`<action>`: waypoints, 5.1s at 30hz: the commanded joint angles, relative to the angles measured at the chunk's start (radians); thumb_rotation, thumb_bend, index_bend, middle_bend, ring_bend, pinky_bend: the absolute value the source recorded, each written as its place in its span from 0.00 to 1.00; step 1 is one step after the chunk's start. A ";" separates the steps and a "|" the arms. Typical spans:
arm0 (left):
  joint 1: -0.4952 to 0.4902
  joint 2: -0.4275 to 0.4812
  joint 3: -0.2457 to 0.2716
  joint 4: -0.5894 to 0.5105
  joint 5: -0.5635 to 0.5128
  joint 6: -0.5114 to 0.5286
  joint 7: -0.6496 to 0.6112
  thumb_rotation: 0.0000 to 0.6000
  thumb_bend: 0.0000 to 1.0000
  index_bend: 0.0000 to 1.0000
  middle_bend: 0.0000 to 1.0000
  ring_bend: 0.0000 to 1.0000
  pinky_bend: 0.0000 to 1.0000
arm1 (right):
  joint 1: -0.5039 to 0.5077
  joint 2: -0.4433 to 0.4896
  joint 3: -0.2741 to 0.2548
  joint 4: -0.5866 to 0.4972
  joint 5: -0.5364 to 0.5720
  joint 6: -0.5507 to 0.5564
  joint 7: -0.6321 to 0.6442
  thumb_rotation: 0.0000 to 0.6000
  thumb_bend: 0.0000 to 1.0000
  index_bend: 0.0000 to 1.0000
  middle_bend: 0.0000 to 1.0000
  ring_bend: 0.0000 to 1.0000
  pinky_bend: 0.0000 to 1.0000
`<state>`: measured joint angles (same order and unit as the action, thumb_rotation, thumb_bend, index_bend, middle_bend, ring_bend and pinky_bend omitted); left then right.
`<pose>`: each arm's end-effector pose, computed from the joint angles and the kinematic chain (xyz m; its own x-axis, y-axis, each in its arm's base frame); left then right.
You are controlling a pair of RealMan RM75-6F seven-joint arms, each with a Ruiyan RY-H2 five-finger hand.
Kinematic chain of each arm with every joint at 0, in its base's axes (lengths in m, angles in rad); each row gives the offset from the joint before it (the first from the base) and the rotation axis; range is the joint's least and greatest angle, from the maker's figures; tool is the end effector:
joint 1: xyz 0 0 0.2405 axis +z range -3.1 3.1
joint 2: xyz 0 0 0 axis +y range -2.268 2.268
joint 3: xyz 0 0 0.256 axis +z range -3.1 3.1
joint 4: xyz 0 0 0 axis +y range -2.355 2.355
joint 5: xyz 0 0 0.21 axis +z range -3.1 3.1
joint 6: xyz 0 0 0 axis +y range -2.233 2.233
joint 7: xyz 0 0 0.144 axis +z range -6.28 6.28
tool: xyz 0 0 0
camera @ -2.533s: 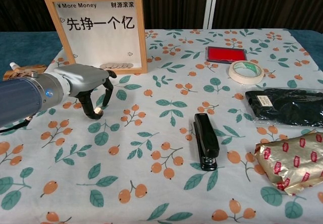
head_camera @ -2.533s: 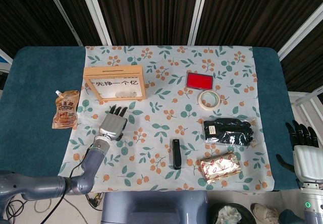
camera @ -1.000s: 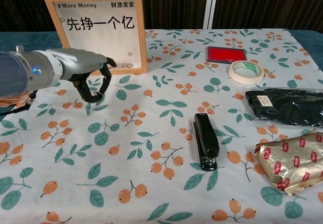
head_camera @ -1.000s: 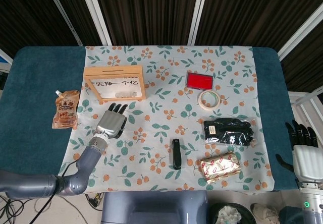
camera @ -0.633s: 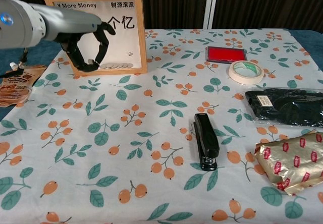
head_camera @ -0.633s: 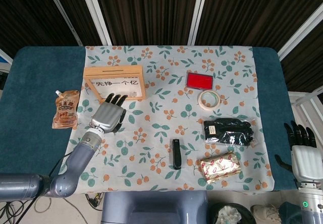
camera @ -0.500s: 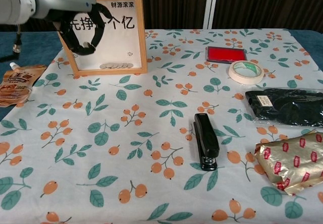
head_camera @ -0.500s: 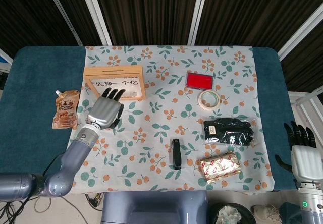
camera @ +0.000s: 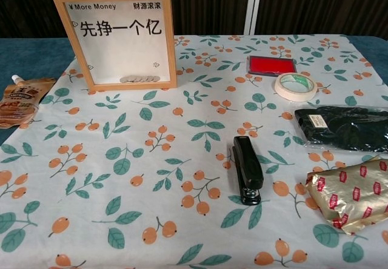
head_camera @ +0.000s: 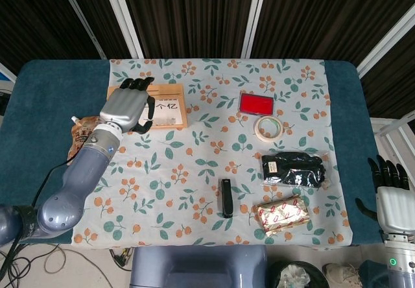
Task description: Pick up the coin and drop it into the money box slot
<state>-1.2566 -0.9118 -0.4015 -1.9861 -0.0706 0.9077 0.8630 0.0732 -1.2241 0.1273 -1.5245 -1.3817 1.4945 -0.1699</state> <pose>-0.0030 0.3888 0.1523 0.4845 0.3205 0.8140 0.8748 -0.1839 -0.4483 -0.3304 -0.1924 0.1522 0.5158 0.0569 0.8548 -0.8522 0.1363 0.5051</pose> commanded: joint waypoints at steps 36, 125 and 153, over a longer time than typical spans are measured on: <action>-0.356 -0.191 0.653 1.051 0.118 -1.056 -0.700 1.00 0.65 0.65 0.00 0.00 0.00 | 0.014 -0.082 0.031 0.133 0.093 -0.019 -0.125 1.00 0.30 0.00 0.00 0.00 0.00; -0.344 -0.338 0.471 1.191 1.090 -1.190 -1.451 1.00 0.55 0.55 0.00 0.00 0.00 | -0.006 -0.036 0.072 0.125 0.123 0.026 -0.092 1.00 0.30 0.00 0.00 0.00 0.00; -0.376 -0.322 0.513 1.153 1.173 -1.163 -1.515 1.00 0.49 0.52 0.00 0.00 0.00 | -0.008 -0.029 0.078 0.117 0.134 0.027 -0.098 1.00 0.30 0.00 0.00 0.00 0.00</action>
<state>-1.6320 -1.2331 0.1090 -0.8330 1.1009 -0.2566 -0.6502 0.0658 -1.2533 0.2052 -1.4073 -1.2478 1.5216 -0.2675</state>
